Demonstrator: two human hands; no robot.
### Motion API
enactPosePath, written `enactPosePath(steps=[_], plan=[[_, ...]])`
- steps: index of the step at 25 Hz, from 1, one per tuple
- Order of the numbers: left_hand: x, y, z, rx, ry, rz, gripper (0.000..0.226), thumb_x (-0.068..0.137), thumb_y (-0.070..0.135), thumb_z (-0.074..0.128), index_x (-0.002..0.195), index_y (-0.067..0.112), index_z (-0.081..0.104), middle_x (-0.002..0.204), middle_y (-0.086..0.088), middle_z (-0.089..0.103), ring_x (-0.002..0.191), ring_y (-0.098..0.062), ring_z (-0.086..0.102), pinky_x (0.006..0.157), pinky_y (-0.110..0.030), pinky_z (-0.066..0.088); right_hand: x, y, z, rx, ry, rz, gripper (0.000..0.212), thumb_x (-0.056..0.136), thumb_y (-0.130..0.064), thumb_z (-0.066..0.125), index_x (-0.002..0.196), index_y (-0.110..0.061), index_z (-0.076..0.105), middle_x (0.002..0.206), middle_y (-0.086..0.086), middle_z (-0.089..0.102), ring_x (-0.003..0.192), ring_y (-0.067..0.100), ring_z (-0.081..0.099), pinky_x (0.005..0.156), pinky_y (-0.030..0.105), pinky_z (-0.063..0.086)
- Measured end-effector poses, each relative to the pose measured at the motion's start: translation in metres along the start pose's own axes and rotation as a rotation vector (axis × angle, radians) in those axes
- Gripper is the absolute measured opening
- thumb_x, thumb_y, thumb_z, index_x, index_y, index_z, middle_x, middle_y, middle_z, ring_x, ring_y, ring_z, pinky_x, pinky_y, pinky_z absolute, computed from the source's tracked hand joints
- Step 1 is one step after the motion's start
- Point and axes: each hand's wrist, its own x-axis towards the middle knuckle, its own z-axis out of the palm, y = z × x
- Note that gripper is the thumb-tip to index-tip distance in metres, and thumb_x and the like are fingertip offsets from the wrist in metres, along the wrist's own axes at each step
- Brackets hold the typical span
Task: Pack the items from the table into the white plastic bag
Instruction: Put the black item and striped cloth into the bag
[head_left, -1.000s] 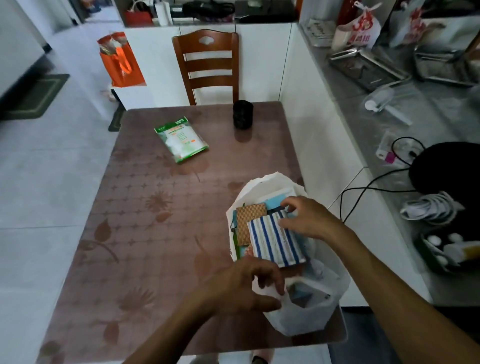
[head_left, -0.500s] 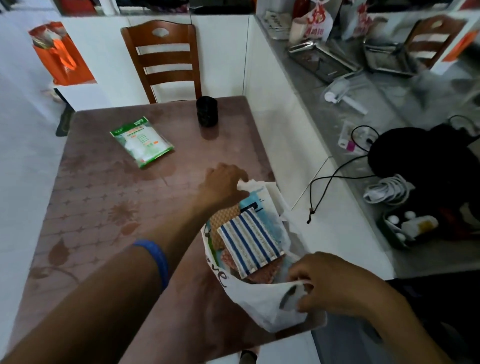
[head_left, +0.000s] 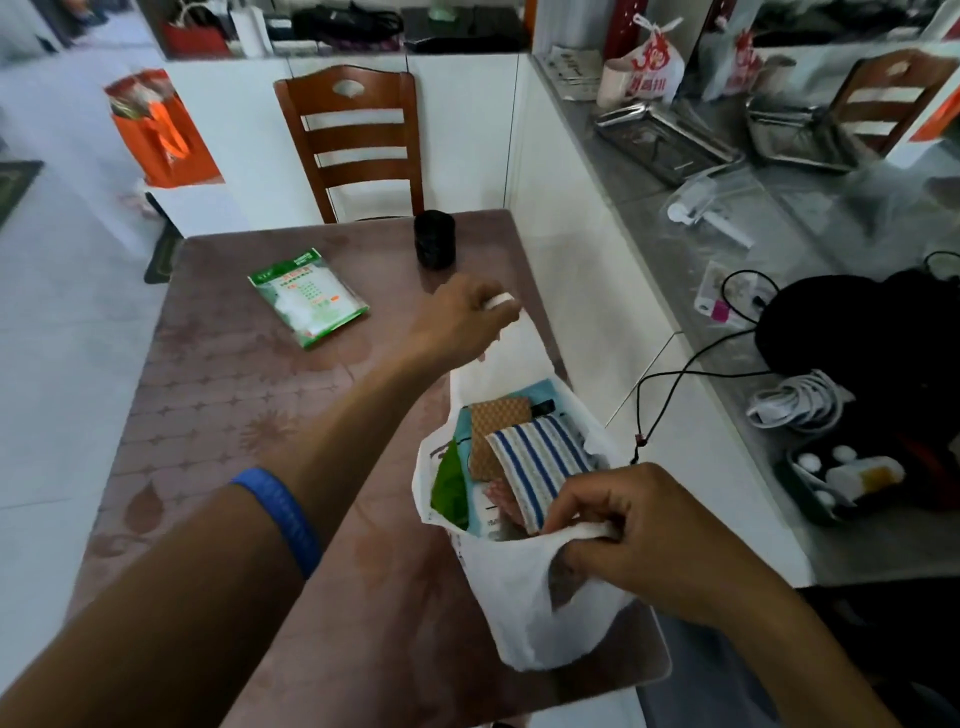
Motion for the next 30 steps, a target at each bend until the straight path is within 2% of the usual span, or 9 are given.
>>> enactPosePath(steps=[4,8,11,14,17,19,22,25,30], plan=[[-0.004,-0.02,-0.001,0.019,0.014,-0.039,0.026,0.092,0.033,0.058,0.094,0.008,0.068,0.082,-0.008,0.07,0.074,-0.025,0.068,0.075,-0.048,0.058,0.016,0.006,-0.007,0.029,-0.066,-0.021,0.025,0.074,-0.041,0.08,0.096,-0.036,0.068,0.093,-0.027,0.068,0.093,-0.005,0.064,0.078,0.017,0.055],[-0.014,-0.029,-0.02,0.006,0.071,-0.086,0.04,0.092,0.048,0.054,0.111,0.015,0.066,0.107,-0.003,0.069,0.093,-0.016,0.064,0.081,-0.036,0.056,0.038,-0.022,-0.022,0.037,-0.133,-0.103,0.051,0.067,-0.057,0.071,0.114,-0.04,0.059,0.11,-0.02,0.063,0.1,-0.008,0.058,0.074,0.008,0.05],[-0.031,-0.059,-0.044,-0.029,0.197,-0.179,0.039,0.096,0.044,0.05,0.12,0.015,0.06,0.115,-0.002,0.064,0.1,-0.014,0.059,0.082,-0.03,0.048,0.076,-0.054,-0.018,0.034,-0.063,-0.12,0.053,0.068,-0.062,0.067,0.116,-0.041,0.057,0.107,-0.023,0.06,0.092,-0.001,0.064,0.072,0.017,0.056],[-0.047,-0.115,-0.08,-0.021,0.277,-0.32,0.044,0.09,0.036,0.061,0.129,0.016,0.057,0.12,0.001,0.06,0.104,-0.015,0.058,0.085,-0.03,0.046,0.132,-0.101,0.01,0.015,-0.019,-0.174,0.043,0.078,-0.055,0.07,0.118,-0.043,0.057,0.105,-0.027,0.055,0.097,-0.002,0.057,0.083,0.025,0.053],[-0.048,-0.174,-0.124,0.036,0.33,-0.409,0.053,0.084,0.029,0.068,0.133,0.013,0.054,0.129,-0.01,0.062,0.112,-0.025,0.059,0.095,-0.038,0.049,0.207,-0.149,0.054,0.011,0.063,-0.193,0.04,0.084,-0.041,0.07,0.121,-0.037,0.057,0.108,-0.03,0.051,0.092,-0.004,0.051,0.071,0.012,0.042],[-0.045,-0.197,-0.146,0.1,0.365,-0.425,0.047,0.088,0.018,0.062,0.133,0.007,0.053,0.131,-0.018,0.06,0.115,-0.033,0.057,0.096,-0.04,0.047,0.263,-0.166,0.082,-0.063,0.202,-0.2,0.045,0.084,-0.038,0.069,0.126,-0.031,0.056,0.125,-0.015,0.056,0.104,0.004,0.052,0.073,0.018,0.046],[-0.035,-0.243,-0.163,0.168,0.345,-0.447,0.04,0.095,0.013,0.053,0.135,0.006,0.051,0.138,-0.016,0.054,0.125,-0.032,0.05,0.101,-0.036,0.04,0.348,-0.162,0.12,-0.089,0.422,-0.061,0.044,0.085,-0.034,0.066,0.127,-0.024,0.055,0.129,-0.001,0.059,0.113,0.019,0.057,0.077,0.029,0.046],[-0.009,-0.299,-0.154,0.164,0.25,-0.501,0.057,0.093,0.018,0.054,0.147,0.016,0.036,0.154,-0.007,0.036,0.141,-0.026,0.034,0.115,-0.039,0.029,0.407,-0.131,0.142,-0.136,0.452,0.082,0.045,0.086,-0.033,0.064,0.128,-0.021,0.053,0.129,0.003,0.058,0.114,0.023,0.055,0.078,0.03,0.042],[0.062,-0.345,-0.126,0.12,0.191,-0.556,0.051,0.089,0.017,0.054,0.139,0.016,0.045,0.143,-0.008,0.048,0.128,-0.027,0.046,0.101,-0.034,0.038,0.5,-0.077,0.127,-0.24,0.418,0.132,0.066,0.083,-0.041,0.066,0.14,-0.017,0.043,0.14,0.002,0.048,0.126,0.025,0.047,0.098,0.039,0.044]])
